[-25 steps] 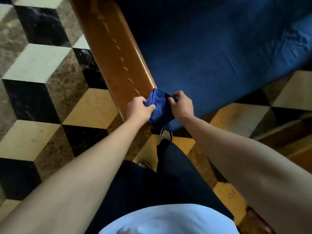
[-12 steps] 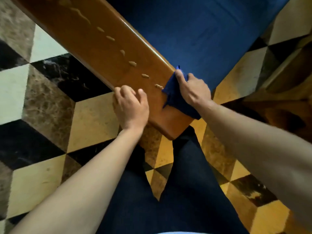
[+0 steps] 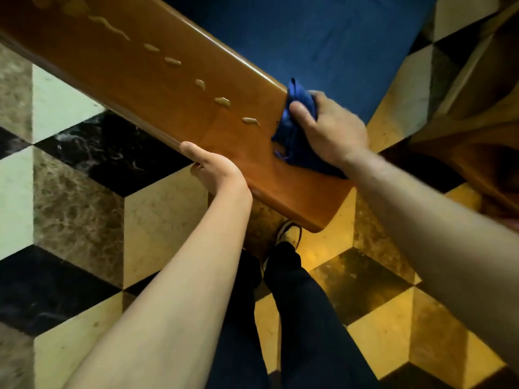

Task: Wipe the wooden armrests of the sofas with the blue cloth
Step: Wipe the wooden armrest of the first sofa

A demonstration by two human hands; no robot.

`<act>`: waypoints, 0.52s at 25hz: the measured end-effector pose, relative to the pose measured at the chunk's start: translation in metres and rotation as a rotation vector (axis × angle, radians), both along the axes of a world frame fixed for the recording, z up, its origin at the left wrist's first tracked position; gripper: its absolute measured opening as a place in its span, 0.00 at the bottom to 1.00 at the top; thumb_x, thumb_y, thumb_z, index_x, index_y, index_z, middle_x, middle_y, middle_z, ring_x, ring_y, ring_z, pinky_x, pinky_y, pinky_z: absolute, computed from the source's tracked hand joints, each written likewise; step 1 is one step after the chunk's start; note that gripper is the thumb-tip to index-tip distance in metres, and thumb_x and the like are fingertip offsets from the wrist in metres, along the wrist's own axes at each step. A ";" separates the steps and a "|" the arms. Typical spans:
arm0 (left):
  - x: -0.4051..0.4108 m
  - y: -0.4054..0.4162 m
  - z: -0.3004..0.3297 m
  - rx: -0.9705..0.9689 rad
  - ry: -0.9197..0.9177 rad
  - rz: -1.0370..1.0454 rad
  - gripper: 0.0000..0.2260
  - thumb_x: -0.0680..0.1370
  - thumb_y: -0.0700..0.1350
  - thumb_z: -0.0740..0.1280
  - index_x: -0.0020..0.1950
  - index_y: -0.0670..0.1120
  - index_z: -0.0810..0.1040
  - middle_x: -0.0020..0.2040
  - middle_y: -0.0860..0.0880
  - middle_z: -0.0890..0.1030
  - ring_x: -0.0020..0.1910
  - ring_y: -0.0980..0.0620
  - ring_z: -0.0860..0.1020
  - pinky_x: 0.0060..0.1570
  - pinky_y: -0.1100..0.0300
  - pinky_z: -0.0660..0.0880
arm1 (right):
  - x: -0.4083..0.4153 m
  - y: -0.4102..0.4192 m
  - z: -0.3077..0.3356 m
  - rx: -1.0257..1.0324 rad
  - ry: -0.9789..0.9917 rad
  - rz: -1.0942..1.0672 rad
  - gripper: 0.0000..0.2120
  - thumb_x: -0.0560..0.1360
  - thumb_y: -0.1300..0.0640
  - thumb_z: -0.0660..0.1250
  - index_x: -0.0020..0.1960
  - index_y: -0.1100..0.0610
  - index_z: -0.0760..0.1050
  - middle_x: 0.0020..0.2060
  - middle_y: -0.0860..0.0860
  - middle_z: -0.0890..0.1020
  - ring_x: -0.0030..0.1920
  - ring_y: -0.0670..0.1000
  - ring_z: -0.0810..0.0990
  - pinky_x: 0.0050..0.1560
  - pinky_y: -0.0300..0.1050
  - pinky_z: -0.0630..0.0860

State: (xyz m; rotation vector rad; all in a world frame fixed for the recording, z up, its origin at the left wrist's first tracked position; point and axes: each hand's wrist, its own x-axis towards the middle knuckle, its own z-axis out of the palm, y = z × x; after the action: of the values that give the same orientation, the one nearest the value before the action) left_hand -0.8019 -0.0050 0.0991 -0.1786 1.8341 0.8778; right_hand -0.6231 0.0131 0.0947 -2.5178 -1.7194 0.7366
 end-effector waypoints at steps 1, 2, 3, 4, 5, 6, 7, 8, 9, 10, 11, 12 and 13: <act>0.000 0.000 0.001 -0.008 0.007 -0.001 0.38 0.78 0.73 0.48 0.80 0.50 0.61 0.78 0.43 0.70 0.72 0.37 0.72 0.68 0.41 0.69 | -0.010 -0.023 0.001 0.082 -0.070 0.039 0.34 0.78 0.28 0.47 0.77 0.43 0.64 0.73 0.52 0.74 0.72 0.59 0.72 0.68 0.56 0.66; -0.001 0.001 0.002 -0.015 -0.004 -0.016 0.38 0.78 0.73 0.48 0.81 0.50 0.60 0.78 0.43 0.69 0.72 0.36 0.72 0.70 0.39 0.68 | -0.021 -0.048 0.002 0.128 -0.132 0.069 0.34 0.80 0.31 0.47 0.81 0.46 0.57 0.78 0.52 0.66 0.77 0.58 0.64 0.76 0.56 0.59; -0.004 0.002 0.004 -0.019 -0.025 -0.044 0.39 0.78 0.73 0.48 0.81 0.50 0.60 0.78 0.43 0.69 0.73 0.36 0.71 0.72 0.38 0.67 | -0.032 -0.072 0.001 0.146 -0.176 0.083 0.34 0.81 0.32 0.47 0.82 0.47 0.52 0.82 0.52 0.58 0.81 0.58 0.55 0.80 0.57 0.51; -0.009 0.002 0.007 -0.015 -0.049 -0.072 0.38 0.78 0.73 0.48 0.81 0.50 0.60 0.78 0.43 0.70 0.73 0.36 0.71 0.73 0.38 0.66 | -0.042 -0.095 0.000 0.150 -0.205 0.085 0.35 0.82 0.33 0.47 0.83 0.49 0.49 0.83 0.52 0.52 0.82 0.58 0.48 0.81 0.59 0.47; -0.015 0.002 0.009 -0.005 -0.072 -0.097 0.36 0.79 0.72 0.49 0.80 0.50 0.63 0.77 0.43 0.71 0.71 0.36 0.73 0.73 0.38 0.67 | -0.051 -0.114 -0.003 0.140 -0.231 0.076 0.36 0.82 0.33 0.48 0.83 0.49 0.48 0.83 0.53 0.50 0.82 0.59 0.45 0.81 0.60 0.46; -0.021 0.003 0.012 0.016 -0.084 -0.108 0.33 0.79 0.70 0.50 0.77 0.51 0.67 0.74 0.43 0.74 0.69 0.37 0.74 0.72 0.39 0.69 | -0.060 -0.130 -0.005 0.126 -0.250 0.063 0.37 0.81 0.32 0.48 0.83 0.50 0.48 0.83 0.53 0.49 0.82 0.59 0.44 0.81 0.61 0.47; -0.028 0.005 0.012 0.042 -0.079 -0.108 0.29 0.79 0.68 0.52 0.73 0.51 0.70 0.72 0.43 0.76 0.67 0.37 0.76 0.71 0.40 0.71 | -0.067 -0.139 -0.007 0.117 -0.259 0.059 0.38 0.80 0.31 0.48 0.83 0.51 0.48 0.83 0.54 0.49 0.82 0.60 0.44 0.80 0.62 0.48; -0.033 0.008 0.011 0.069 -0.068 -0.096 0.26 0.80 0.66 0.53 0.68 0.51 0.72 0.69 0.43 0.78 0.64 0.39 0.78 0.70 0.42 0.72 | -0.073 -0.143 -0.010 0.113 -0.264 0.068 0.40 0.79 0.30 0.48 0.83 0.52 0.47 0.83 0.55 0.49 0.82 0.61 0.43 0.80 0.63 0.48; -0.038 0.011 0.010 0.093 -0.062 -0.078 0.23 0.80 0.64 0.54 0.66 0.51 0.73 0.67 0.43 0.79 0.61 0.40 0.79 0.68 0.43 0.74 | -0.079 -0.142 -0.013 0.119 -0.267 0.094 0.42 0.78 0.28 0.48 0.83 0.53 0.47 0.83 0.56 0.48 0.82 0.62 0.43 0.80 0.64 0.47; -0.040 0.013 0.009 0.113 -0.064 -0.060 0.22 0.80 0.63 0.54 0.64 0.51 0.74 0.65 0.44 0.80 0.60 0.41 0.80 0.68 0.44 0.74 | -0.084 -0.136 -0.016 0.134 -0.268 0.143 0.44 0.78 0.27 0.49 0.83 0.53 0.46 0.83 0.56 0.48 0.82 0.63 0.43 0.80 0.65 0.46; -0.040 0.015 0.008 0.125 -0.065 -0.050 0.21 0.80 0.62 0.54 0.64 0.51 0.75 0.64 0.44 0.81 0.58 0.42 0.80 0.67 0.44 0.75 | -0.089 -0.128 -0.019 0.157 -0.267 0.204 0.45 0.77 0.27 0.50 0.83 0.54 0.46 0.83 0.57 0.47 0.82 0.64 0.42 0.80 0.65 0.46; -0.039 0.015 0.007 0.127 -0.062 -0.049 0.21 0.80 0.62 0.54 0.63 0.51 0.75 0.63 0.44 0.81 0.57 0.43 0.80 0.66 0.45 0.75 | -0.093 -0.119 -0.022 0.176 -0.263 0.263 0.46 0.77 0.28 0.51 0.83 0.55 0.45 0.83 0.58 0.47 0.81 0.65 0.42 0.80 0.66 0.46; -0.037 0.014 0.005 0.121 -0.055 -0.054 0.20 0.80 0.62 0.54 0.62 0.51 0.75 0.63 0.45 0.82 0.57 0.43 0.80 0.67 0.46 0.75 | -0.096 -0.110 -0.025 0.191 -0.262 0.310 0.46 0.77 0.28 0.53 0.83 0.55 0.45 0.83 0.58 0.48 0.81 0.66 0.42 0.80 0.66 0.46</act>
State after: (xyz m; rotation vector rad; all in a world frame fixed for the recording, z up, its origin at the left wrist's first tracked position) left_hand -0.8387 0.0092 0.1043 -0.0760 1.7218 0.9339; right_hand -0.7191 -0.0971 0.0701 -2.3317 -2.1781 0.2349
